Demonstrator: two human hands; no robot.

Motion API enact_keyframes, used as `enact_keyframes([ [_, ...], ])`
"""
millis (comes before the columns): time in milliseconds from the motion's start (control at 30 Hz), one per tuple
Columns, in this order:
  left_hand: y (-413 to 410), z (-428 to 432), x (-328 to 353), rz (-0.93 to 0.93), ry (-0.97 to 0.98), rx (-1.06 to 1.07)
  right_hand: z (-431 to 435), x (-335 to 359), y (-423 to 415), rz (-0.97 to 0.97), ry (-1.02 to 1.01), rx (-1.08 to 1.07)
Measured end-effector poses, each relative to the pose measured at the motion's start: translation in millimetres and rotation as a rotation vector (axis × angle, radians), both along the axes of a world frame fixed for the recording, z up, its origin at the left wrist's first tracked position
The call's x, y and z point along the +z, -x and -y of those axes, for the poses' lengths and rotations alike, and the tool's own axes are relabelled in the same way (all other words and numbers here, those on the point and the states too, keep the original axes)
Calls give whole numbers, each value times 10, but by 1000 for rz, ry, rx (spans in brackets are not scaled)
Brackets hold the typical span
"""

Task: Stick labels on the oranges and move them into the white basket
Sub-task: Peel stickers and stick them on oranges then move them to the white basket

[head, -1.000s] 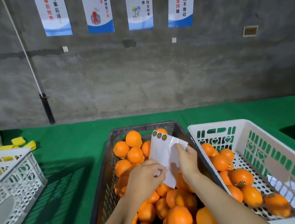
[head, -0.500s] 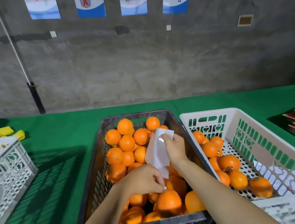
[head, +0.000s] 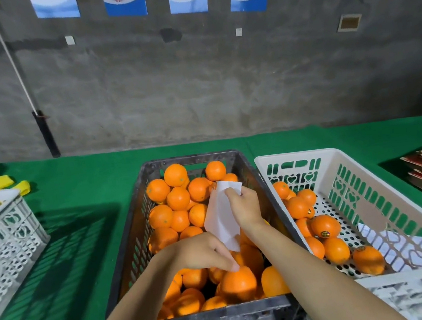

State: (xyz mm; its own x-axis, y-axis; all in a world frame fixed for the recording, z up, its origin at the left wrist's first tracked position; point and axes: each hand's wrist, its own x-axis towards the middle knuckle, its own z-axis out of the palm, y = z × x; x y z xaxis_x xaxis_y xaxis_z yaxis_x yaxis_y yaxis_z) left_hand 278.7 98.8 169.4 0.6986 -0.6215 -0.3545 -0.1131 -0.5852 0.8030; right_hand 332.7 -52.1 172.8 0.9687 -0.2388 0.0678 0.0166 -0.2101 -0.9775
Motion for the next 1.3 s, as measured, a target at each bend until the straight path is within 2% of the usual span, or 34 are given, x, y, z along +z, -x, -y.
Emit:
enact_keyframes([
  [133, -9, 47, -31, 9, -8, 92, 12, -22, 1, 4, 6, 18],
  [267, 14, 75, -40, -177, -152, 69, 10, -35, 5, 12, 15, 28],
  [433, 34, 70, -64, -431, -216, 30, 0, -41, 17, 25, 9, 52],
  [533, 56, 80, -92, -465, -274, -35, 0, -39, 16, 21, 13, 65],
  [667, 55, 130, -105, -329, -291, -146, 4, -31, 23, 13, 29, 99],
  [767, 11, 85, -28, -251, -200, -89, 15, -20, 20, -2, 37, 142],
  [833, -34, -3, 35, -188, -13, 44, 32, 18, 0, -42, -24, 158],
  [933, -82, -115, 94, -163, 340, 255, 87, 93, -27, -107, -224, 156],
  [1033, -93, -138, 175, -59, 541, 359, 86, 119, 12, -125, -365, 239],
  [1167, -94, -116, 273, 174, 647, 604, 27, 92, 54, -78, -173, 356],
  [1233, -84, -118, 298, 286, 617, 655, 5, 80, 72, -100, -138, 412],
  [1300, -78, -126, 300, 317, 571, 664, -5, 98, 97, -141, -117, 432],
])
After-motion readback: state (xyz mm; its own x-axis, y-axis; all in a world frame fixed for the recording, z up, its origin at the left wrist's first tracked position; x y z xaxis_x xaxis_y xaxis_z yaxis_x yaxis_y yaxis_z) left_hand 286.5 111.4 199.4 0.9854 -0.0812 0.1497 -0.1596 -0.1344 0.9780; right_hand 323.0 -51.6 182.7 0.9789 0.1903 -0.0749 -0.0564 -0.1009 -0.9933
